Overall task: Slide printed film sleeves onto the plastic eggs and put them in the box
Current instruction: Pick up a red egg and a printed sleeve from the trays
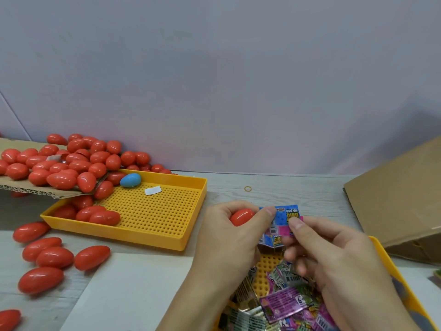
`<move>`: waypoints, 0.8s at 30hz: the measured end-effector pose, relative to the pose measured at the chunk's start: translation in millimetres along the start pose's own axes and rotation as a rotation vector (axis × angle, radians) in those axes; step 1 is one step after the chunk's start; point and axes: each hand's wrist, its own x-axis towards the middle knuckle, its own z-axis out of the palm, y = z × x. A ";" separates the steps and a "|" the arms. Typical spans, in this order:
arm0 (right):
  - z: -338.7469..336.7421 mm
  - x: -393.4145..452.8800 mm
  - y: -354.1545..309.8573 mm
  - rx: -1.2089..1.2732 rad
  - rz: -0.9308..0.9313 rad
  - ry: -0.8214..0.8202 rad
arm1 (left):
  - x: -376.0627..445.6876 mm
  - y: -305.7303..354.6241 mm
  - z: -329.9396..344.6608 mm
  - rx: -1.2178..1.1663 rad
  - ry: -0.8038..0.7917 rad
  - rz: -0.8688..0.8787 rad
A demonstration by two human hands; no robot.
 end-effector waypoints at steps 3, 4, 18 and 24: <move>-1.7 1.4 3.7 -0.042 -0.062 0.019 | -0.6 1.4 -0.3 0.018 0.038 0.029; -1.6 1.5 3.5 -0.044 -0.079 0.024 | -0.1 1.0 -0.4 0.016 0.057 0.040; -12.3 3.9 3.1 0.075 -0.254 0.272 | -5.6 4.1 1.2 0.256 -0.149 0.142; -8.1 0.9 2.2 0.036 -0.231 0.149 | -6.5 6.9 2.7 0.168 -0.081 0.137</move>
